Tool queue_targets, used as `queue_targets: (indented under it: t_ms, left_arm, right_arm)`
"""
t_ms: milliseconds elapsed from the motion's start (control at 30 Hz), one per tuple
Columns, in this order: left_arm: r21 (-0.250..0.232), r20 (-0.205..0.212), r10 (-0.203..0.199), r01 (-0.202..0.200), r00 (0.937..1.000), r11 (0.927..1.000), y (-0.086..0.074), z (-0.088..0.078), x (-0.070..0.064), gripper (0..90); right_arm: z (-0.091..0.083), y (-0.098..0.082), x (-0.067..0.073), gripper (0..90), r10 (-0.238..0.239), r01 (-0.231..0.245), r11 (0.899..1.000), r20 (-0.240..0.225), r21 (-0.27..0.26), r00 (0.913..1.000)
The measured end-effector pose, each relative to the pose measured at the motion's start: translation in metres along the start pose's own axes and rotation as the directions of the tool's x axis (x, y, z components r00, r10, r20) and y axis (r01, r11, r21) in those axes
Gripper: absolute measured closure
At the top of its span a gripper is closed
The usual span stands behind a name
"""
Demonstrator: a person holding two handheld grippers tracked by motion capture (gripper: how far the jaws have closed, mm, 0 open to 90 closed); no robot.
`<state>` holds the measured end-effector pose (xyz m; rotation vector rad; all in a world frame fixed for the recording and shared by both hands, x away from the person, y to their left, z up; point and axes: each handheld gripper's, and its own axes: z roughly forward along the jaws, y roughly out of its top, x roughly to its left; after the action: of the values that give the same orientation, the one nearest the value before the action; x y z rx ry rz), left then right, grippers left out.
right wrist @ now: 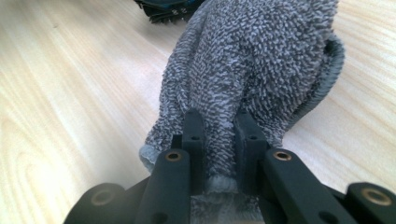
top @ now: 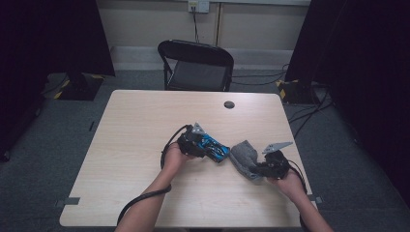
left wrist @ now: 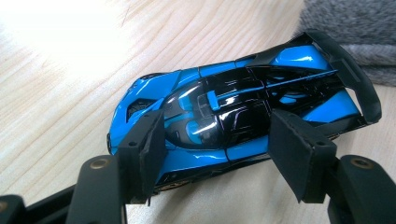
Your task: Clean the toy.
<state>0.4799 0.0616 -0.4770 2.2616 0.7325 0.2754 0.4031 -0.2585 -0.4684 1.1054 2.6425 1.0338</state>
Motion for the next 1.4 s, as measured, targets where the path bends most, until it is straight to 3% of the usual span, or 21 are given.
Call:
queue_targets:
  t_ms: [300, 533, 767, 1000, 1133, 1200, 1400]
  left_arm:
    - [-0.001, -0.002, -0.006, 0.006, 1.0000, 1.0000, 0.000, 0.000, 0.000, 36.8]
    - [-0.005, -0.003, -0.005, 0.005, 1.0000, 1.0000, -0.001, 0.000, 0.000, 36.8]
    - [-0.010, -0.004, -0.004, 0.004, 1.0000, 0.9999, -0.002, 0.000, 0.000, 36.8]
    - [-0.019, -0.003, -0.010, 0.009, 1.0000, 0.9998, -0.003, 0.000, -0.001, 36.8]
    - [-0.019, -0.002, -0.009, 0.009, 1.0000, 0.9998, -0.003, 0.000, 0.000, 36.8]
    - [-0.020, -0.002, -0.008, 0.008, 1.0000, 0.9998, -0.003, 0.000, 0.000, 36.8]
    - [-0.030, -0.006, -0.007, 0.007, 1.0000, 0.9995, -0.004, 0.000, 0.000, 36.9]
  right_arm:
    - [-0.024, 0.002, 0.000, 78.1, 0.013, -0.012, 0.998, 0.008, -0.060, 0.9999]
    - [-0.028, 0.021, -0.009, 78.1, 0.034, -0.029, 0.995, 0.043, -0.096, 0.9985]
    - [-0.014, 0.049, -0.027, 78.6, 0.080, -0.069, 0.988, 0.075, -0.138, 0.9939]
    - [0.000, 0.075, -0.035, 79.4, 0.104, -0.087, 0.984, 0.103, -0.157, 0.9892]
    - [0.004, 0.086, -0.039, 79.5, 0.135, -0.114, 0.976, 0.105, -0.184, 0.9853]
    - [0.010, 0.092, -0.038, 79.5, 0.118, -0.095, 0.980, 0.121, -0.175, 0.9856]
    - [0.041, 0.106, -0.035, 79.4, 0.101, -0.082, 0.983, 0.110, -0.166, 0.9888]
